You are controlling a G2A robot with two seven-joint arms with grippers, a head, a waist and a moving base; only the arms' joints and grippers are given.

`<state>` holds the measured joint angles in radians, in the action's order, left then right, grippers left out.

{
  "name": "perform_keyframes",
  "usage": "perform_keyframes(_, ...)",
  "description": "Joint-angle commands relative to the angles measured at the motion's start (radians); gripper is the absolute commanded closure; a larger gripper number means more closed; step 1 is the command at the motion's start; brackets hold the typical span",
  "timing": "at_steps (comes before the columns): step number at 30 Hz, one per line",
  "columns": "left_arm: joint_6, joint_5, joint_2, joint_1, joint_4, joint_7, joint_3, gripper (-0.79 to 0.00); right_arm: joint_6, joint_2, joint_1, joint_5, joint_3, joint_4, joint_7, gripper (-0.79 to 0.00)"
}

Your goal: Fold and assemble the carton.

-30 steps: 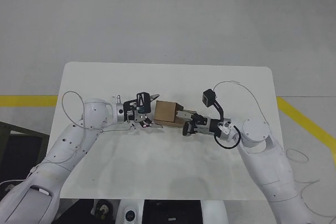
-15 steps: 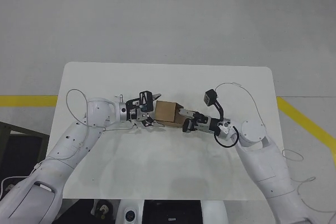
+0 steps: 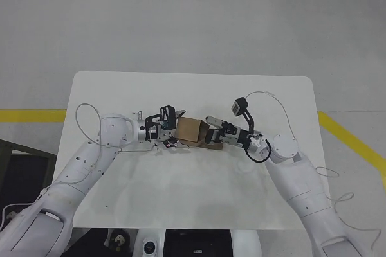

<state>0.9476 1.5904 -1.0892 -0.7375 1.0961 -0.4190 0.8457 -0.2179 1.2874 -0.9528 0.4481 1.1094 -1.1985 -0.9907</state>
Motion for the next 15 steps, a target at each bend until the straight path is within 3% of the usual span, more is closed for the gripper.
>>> perform_keyframes(1,0.002,-0.005,-0.001,-0.001,0.0,0.003,0.0,-0.785,-0.013,0.005,0.012,0.018,-0.009,0.025,-0.002,-0.785)
perform_keyframes(15,0.008,-0.014,0.0,-0.009,0.001,0.012,0.005,-0.785,-0.085,0.043,0.09,0.15,-0.075,0.168,-0.045,-0.785)
